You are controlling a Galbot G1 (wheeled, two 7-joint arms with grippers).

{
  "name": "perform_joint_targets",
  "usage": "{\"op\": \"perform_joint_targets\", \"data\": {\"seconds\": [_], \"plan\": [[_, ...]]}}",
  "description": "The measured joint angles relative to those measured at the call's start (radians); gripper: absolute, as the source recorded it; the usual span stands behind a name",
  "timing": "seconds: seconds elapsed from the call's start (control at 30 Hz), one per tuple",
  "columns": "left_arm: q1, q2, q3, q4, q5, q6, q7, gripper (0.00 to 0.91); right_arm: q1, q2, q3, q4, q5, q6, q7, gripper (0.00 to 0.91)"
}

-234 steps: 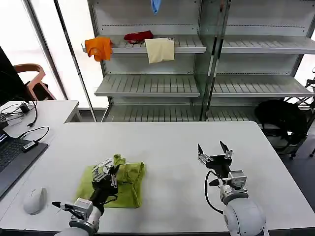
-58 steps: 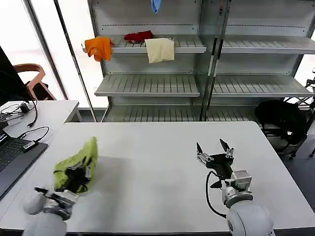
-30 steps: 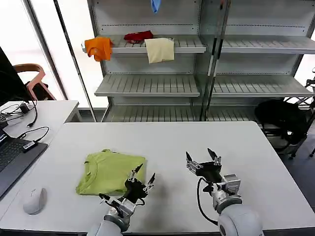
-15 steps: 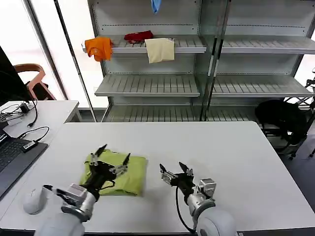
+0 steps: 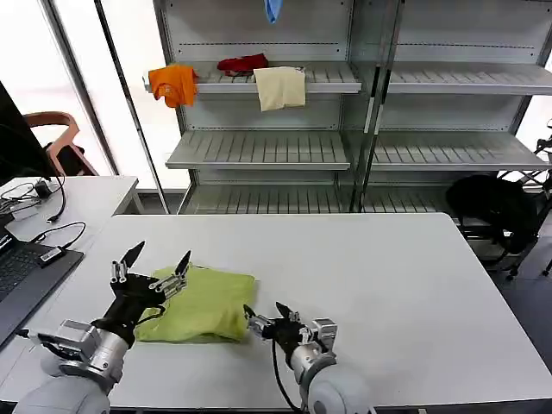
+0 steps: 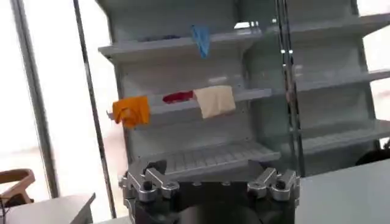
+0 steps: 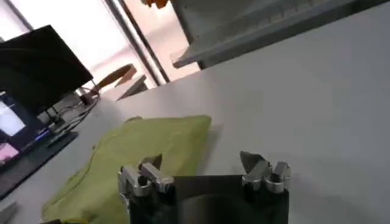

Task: Fold and organize the clothes.

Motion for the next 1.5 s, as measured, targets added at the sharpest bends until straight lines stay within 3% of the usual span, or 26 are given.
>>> {"op": "perform_joint_targets", "data": {"seconds": [0.07, 0.47, 0.87, 1.5], "plan": [[0.004, -0.001, -0.012, -0.004, -0.010, 0.001, -0.001, 0.907, 0.006, 0.016, -0.009, -0.020, 0.003, 0.000, 0.000, 0.000], [0.013, -0.010, -0.039, -0.009, -0.040, 0.003, -0.009, 0.907, 0.036, 0.085, -0.025, -0.101, 0.003, 0.006, -0.005, 0.000], [0.017, -0.022, -0.044, -0.001, -0.046, 0.002, -0.019, 0.907, 0.062, 0.081, 0.021, -0.113, 0.034, 0.005, 0.011, 0.000], [0.027, -0.029, -0.019, 0.018, -0.044, -0.013, -0.021, 0.907, 0.025, -0.112, 0.227, 0.026, 0.171, 0.005, 0.005, 0.000]]}}
